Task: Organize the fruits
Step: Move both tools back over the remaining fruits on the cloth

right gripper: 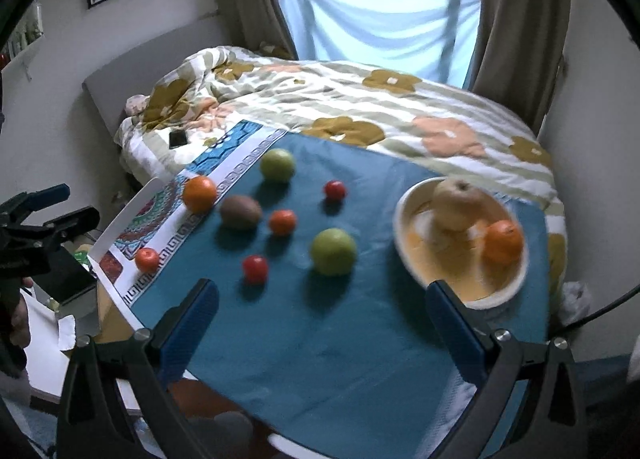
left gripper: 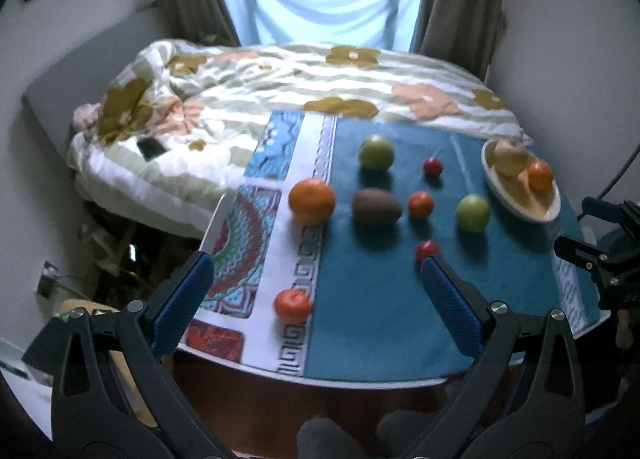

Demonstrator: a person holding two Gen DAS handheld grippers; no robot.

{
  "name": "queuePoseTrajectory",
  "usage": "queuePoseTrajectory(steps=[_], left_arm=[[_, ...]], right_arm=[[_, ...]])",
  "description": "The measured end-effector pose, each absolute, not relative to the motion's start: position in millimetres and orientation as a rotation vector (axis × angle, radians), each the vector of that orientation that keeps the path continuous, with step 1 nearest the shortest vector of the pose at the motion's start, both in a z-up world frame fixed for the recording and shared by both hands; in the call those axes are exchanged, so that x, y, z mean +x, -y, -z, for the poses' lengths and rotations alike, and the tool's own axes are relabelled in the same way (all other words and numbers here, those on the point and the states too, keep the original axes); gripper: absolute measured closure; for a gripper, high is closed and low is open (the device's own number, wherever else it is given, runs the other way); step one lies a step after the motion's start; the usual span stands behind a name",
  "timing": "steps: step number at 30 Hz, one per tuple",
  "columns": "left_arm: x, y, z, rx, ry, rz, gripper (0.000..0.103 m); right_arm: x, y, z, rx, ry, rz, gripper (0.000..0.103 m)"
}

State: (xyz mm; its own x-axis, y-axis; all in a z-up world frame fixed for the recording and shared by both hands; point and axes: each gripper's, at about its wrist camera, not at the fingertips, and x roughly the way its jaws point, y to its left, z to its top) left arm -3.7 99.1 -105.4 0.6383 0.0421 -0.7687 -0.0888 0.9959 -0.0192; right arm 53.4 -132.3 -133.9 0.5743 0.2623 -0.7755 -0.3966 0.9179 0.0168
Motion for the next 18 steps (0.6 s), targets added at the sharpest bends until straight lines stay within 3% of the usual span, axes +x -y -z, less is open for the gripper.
queuePoseTrajectory(steps=[11, 18], left_arm=[[5.1, -132.5, 178.9, -0.011, -0.991, 0.049, 0.0], [12.1, -129.4, 212.9, 0.032, -1.028, 0.119, 0.015]], right_arm=[[62.2, 74.3, 195.2, -0.067, -0.981, -0.309, 0.0], [67.5, 61.0, 219.2, -0.06, -1.013, -0.251, 0.0]])
